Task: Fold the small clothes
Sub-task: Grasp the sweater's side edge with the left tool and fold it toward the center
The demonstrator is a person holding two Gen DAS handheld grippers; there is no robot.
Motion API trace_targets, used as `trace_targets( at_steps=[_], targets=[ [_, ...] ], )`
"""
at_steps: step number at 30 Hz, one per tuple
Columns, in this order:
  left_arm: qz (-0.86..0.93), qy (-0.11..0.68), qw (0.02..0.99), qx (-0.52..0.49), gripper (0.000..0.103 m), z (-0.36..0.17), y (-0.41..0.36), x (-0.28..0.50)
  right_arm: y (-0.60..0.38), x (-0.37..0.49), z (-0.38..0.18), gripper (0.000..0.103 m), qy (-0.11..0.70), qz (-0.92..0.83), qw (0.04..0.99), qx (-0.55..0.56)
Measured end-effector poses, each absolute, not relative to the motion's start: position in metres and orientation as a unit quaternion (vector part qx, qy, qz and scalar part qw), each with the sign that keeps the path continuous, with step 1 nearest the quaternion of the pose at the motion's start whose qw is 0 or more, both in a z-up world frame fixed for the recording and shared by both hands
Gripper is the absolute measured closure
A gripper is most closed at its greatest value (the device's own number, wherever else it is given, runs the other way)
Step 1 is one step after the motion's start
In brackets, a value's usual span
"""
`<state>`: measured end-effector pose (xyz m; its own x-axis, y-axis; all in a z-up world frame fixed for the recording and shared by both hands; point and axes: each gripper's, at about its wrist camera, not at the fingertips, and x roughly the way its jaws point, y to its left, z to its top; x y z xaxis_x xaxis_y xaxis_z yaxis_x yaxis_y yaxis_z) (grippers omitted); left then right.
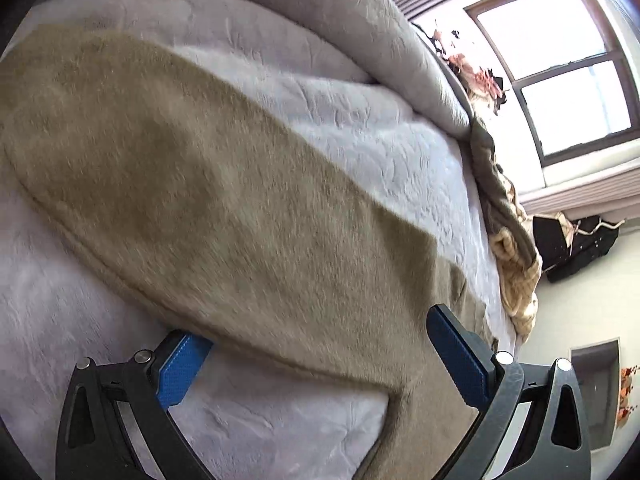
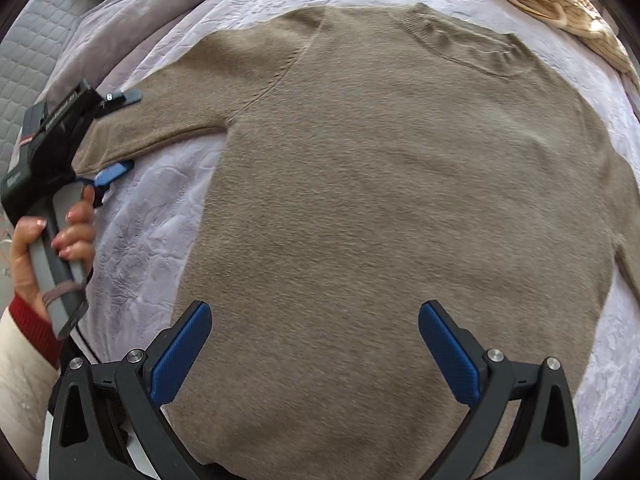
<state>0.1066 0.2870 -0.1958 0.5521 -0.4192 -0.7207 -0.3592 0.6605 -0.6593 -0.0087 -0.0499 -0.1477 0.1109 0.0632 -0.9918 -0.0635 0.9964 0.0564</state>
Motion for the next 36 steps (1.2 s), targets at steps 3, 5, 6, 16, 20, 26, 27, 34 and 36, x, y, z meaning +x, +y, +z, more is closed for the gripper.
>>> trace_targets(
  at_steps=[3, 5, 6, 16, 20, 26, 27, 34, 36],
  targets=[
    [0.026, 0.434, 0.803, -0.409, 0.0, -0.191, 0.32, 0.105, -0.042, -0.009, -0.156, 0.0, 0.662, 0.053, 0.748, -0.002],
    [0.062, 0.418, 0.806, -0.415, 0.004, -0.192, 0.34, 0.103, -0.038, -0.008, -0.162, 0.0, 0.661, 0.058, 0.748, -0.002],
    [0.07, 0.414, 0.805, -0.419, 0.018, -0.194, 0.349, 0.102, -0.037, -0.008, -0.165, 0.0, 0.661, 0.059, 0.748, -0.001],
    [0.062, 0.388, 0.873, -0.289, 0.096, -0.15, 0.32, 0.109, -0.034, -0.01, -0.172, 0.0, 0.652, 0.073, 0.754, 0.014],
    [-0.018, 0.355, 0.914, -0.198, 0.096, -0.097, 0.25, 0.122, -0.055, -0.017, -0.161, 0.0, 0.636, 0.064, 0.769, 0.022],
    [-0.165, 0.353, 0.912, -0.126, 0.096, -0.065, 0.107, 0.142, -0.116, -0.028, -0.146, 0.0, 0.617, 0.022, 0.784, 0.06],
    [-0.186, 0.36, 0.907, -0.117, 0.096, -0.066, 0.081, 0.145, -0.125, -0.03, -0.144, 0.0, 0.614, 0.014, 0.787, 0.065],
    [-0.245, 0.426, 0.871, -0.005, 0.096, -0.126, -0.062, 0.138, -0.213, -0.058, -0.144, 0.0, 0.605, -0.062, 0.786, 0.11],
    [-0.223, 0.44, 0.869, 0.033, 0.096, -0.143, -0.079, 0.131, -0.231, -0.066, -0.15, 0.0, 0.607, -0.078, 0.782, 0.119]
  ],
)
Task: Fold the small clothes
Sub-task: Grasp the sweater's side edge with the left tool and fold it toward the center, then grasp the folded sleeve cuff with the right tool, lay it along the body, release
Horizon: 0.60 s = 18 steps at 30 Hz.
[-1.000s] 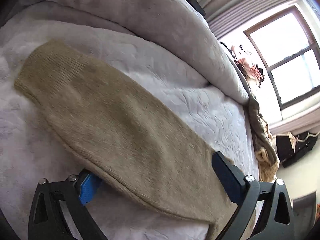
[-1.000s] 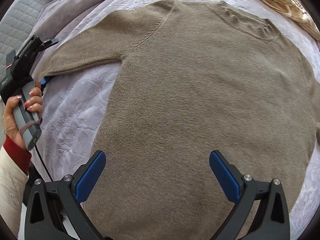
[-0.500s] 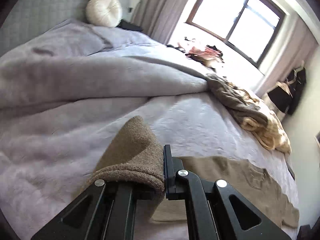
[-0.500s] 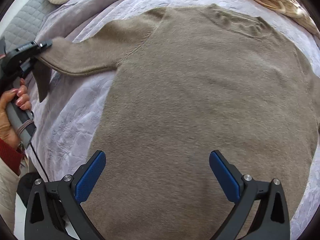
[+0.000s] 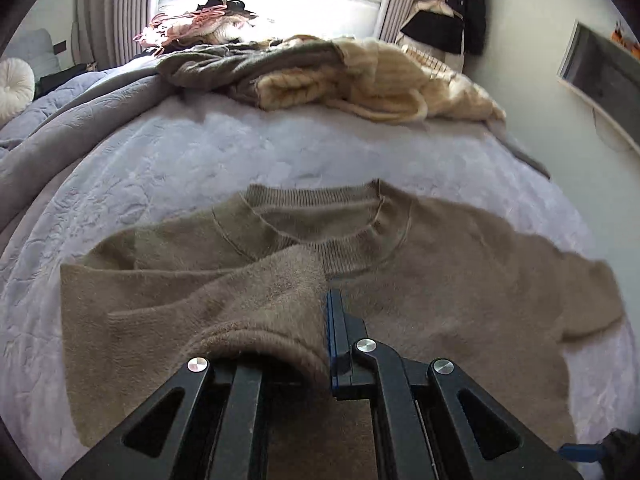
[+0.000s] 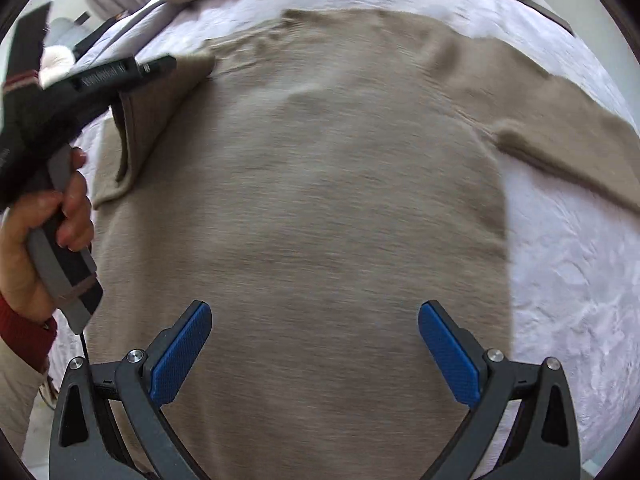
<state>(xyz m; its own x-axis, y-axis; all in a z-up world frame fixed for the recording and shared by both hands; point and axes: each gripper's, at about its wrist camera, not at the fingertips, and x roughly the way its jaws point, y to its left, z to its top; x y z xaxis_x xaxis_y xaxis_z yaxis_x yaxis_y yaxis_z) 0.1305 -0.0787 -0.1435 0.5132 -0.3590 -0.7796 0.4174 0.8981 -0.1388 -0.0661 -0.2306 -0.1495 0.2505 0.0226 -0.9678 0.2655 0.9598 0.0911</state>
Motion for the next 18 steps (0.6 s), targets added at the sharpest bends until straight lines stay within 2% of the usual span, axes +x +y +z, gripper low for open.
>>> trace_targets(
  at_steps=[2, 4, 5, 9, 12, 15, 18],
  targets=[
    [-0.215, 0.446, 0.867, 0.052, 0.095, -0.153, -0.085, 0.121, -0.244, -0.072, -0.155, 0.0, 0.61, -0.089, 0.778, 0.124],
    [-0.211, 0.451, 0.865, 0.061, 0.045, -0.153, -0.084, 0.112, -0.25, -0.075, -0.159, 0.0, 0.611, -0.093, 0.776, 0.126],
    [-0.206, 0.454, 0.864, 0.067, 0.0, -0.152, -0.082, 0.109, -0.251, -0.075, -0.159, 0.0, 0.61, -0.094, 0.777, 0.124],
    [-0.197, 0.435, 0.874, 0.092, 0.001, -0.129, -0.059, 0.089, -0.247, -0.063, -0.15, 0.0, 0.599, -0.094, 0.788, 0.105],
    [-0.148, 0.435, 0.884, 0.087, 0.001, -0.119, -0.011, 0.086, -0.244, -0.04, -0.132, 0.0, 0.579, -0.078, 0.808, 0.075],
    [-0.081, 0.463, 0.88, 0.074, 0.001, -0.129, 0.048, 0.089, -0.215, -0.007, -0.118, 0.0, 0.554, -0.039, 0.831, 0.017],
    [-0.029, 0.491, 0.865, 0.103, 0.001, -0.152, 0.085, 0.091, -0.16, 0.031, -0.116, 0.001, 0.522, 0.015, 0.849, -0.077]
  ],
)
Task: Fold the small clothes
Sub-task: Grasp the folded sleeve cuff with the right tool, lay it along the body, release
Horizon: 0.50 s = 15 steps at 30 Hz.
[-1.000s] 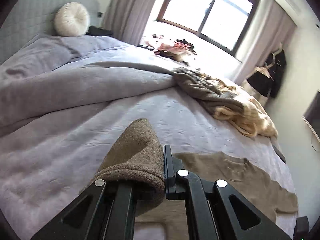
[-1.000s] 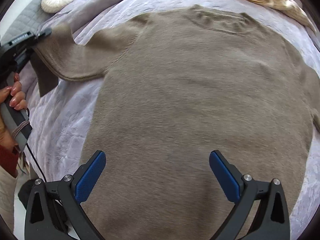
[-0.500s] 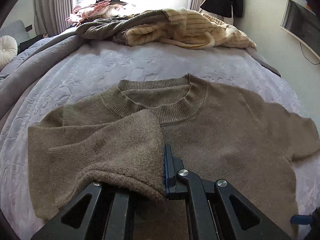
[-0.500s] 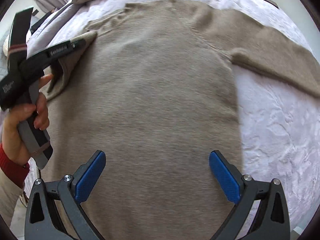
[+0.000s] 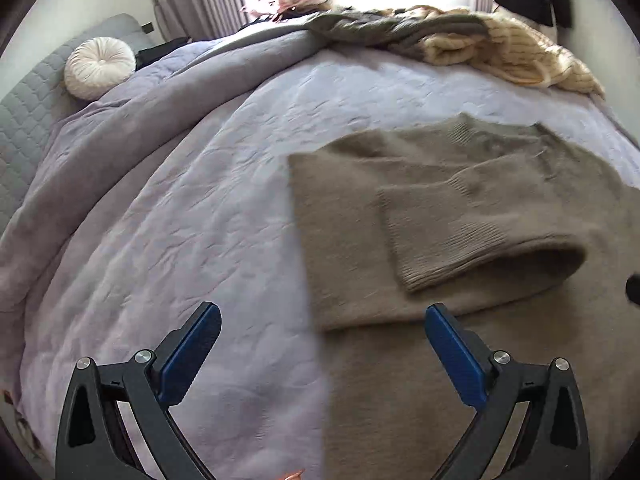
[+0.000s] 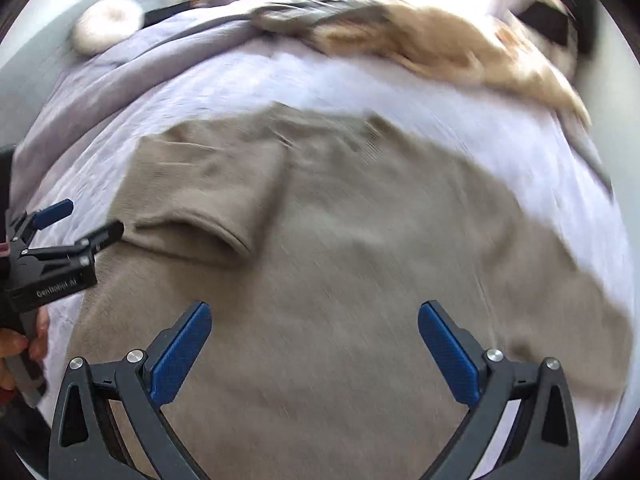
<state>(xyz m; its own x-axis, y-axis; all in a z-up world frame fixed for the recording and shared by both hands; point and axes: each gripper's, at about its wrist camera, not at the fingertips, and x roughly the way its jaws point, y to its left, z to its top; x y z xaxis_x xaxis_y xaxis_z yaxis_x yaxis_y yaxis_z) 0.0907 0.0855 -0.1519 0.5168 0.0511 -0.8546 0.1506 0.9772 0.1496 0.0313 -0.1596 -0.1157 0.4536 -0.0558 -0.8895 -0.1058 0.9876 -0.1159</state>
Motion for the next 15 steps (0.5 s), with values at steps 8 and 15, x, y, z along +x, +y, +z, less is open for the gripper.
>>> trace_targets(
  at_steps=[8, 15],
  targets=[
    [-0.011, 0.506, 0.855, 0.114, 0.001, -0.189, 0.105, 0.102, -0.032, 0.097, -0.19, 0.038, 0.469, 0.049, 0.791, -0.391],
    [0.011, 0.503, 0.86, 0.08, 0.001, -0.192, 0.112, 0.102, -0.118, 0.099, -0.129, 0.098, 0.462, 0.018, 0.883, -0.084]
  ],
)
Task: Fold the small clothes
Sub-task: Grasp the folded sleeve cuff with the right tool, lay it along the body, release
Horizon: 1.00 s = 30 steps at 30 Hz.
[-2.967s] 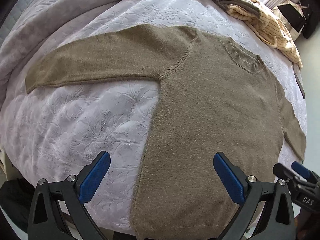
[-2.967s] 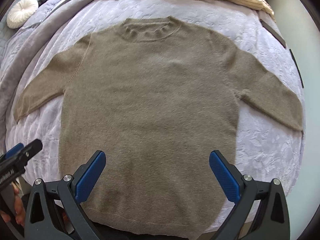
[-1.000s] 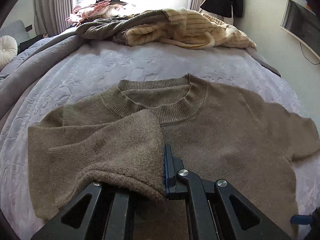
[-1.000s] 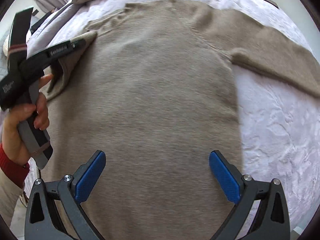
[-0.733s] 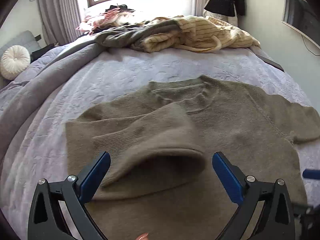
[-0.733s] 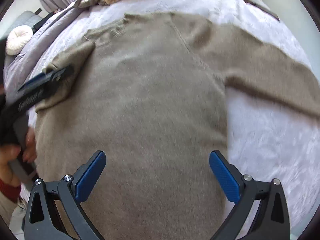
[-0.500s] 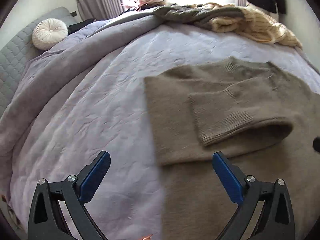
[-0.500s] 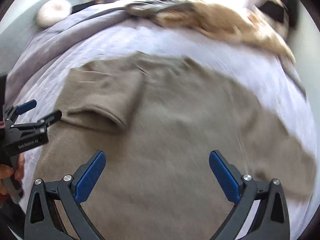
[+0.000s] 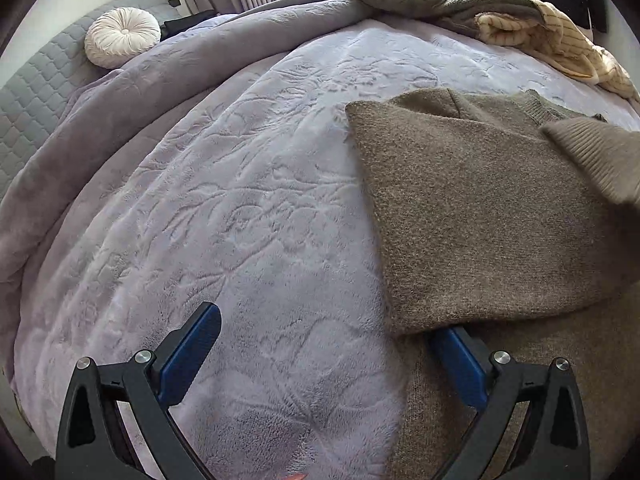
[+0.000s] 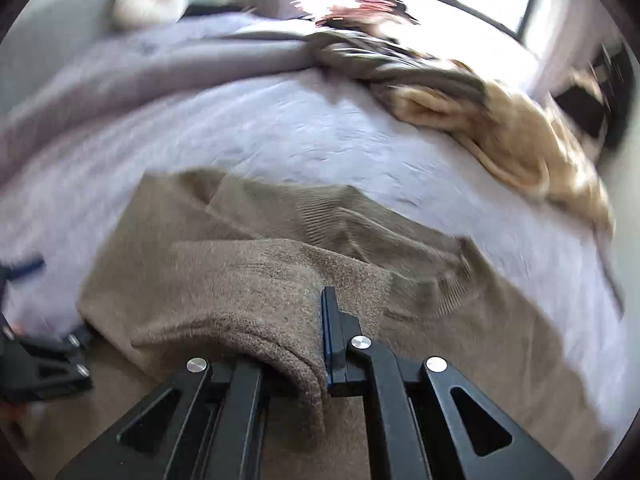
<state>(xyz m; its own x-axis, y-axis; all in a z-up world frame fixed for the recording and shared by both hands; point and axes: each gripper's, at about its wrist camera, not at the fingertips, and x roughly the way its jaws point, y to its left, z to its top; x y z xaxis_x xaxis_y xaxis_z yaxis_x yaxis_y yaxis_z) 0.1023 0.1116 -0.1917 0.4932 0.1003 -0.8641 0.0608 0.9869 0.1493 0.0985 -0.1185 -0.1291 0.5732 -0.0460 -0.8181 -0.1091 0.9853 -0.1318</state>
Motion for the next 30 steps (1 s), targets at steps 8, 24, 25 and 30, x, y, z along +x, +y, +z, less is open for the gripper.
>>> trace_targets(
  at_steps=[8, 24, 25, 30],
  targets=[
    [0.012, 0.503, 0.86, 0.083, 0.001, -0.196, 0.112, 0.103, -0.302, 0.037, -0.193, 0.092, 0.45, -0.039, 0.781, 0.431],
    [0.017, 0.5, 0.861, 0.092, 0.001, -0.192, 0.11, 0.102, -0.337, 0.033, -0.176, 0.095, 0.477, -0.08, 0.805, 0.343],
    [0.014, 0.5, 0.861, 0.097, 0.001, -0.19, 0.11, 0.101, -0.341, 0.026, -0.176, 0.093, 0.47, -0.082, 0.803, 0.357],
    [0.0, 0.503, 0.857, 0.116, 0.001, -0.178, 0.115, 0.094, -0.343, 0.003, -0.164, 0.092, 0.478, -0.117, 0.803, 0.337]
  ],
)
